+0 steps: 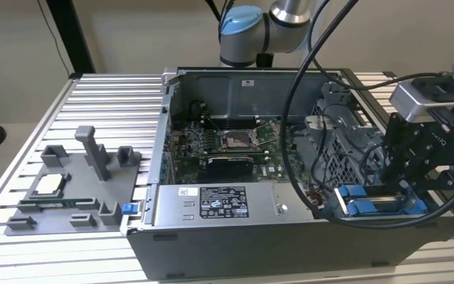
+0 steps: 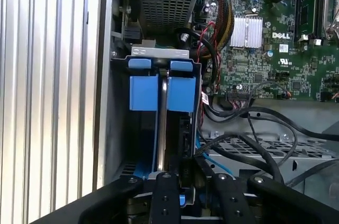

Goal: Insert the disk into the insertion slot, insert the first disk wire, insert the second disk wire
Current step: 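Insert the first disk wire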

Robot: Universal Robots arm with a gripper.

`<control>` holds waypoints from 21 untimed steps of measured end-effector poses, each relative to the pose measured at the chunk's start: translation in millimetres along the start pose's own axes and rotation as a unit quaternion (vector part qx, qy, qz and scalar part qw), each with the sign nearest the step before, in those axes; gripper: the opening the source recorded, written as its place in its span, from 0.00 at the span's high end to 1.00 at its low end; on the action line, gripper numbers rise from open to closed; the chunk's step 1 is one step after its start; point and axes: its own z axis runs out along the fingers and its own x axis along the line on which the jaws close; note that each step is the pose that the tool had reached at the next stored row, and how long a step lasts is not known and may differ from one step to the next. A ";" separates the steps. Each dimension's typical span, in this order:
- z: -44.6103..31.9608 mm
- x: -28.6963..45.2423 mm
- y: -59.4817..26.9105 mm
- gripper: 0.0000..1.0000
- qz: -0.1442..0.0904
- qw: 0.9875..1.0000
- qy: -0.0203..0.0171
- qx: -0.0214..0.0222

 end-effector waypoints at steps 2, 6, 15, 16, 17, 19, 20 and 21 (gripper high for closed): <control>-3.4 -0.2 0.2 1.00 0.000 1.000 0.000 0.000; -12.4 -0.6 0.8 1.00 0.000 1.000 0.000 0.000; -35.8 -1.5 2.2 1.00 0.000 1.000 0.000 0.000; -37.6 -1.6 2.3 1.00 0.000 1.000 0.000 0.000; -37.8 -1.6 2.4 1.00 0.000 1.000 0.000 0.000; -37.8 -1.7 2.4 1.00 0.000 1.000 0.000 0.000; -37.9 -1.6 2.4 1.00 0.000 1.000 0.000 0.000; -38.0 -1.6 2.2 1.00 0.000 1.000 0.000 0.000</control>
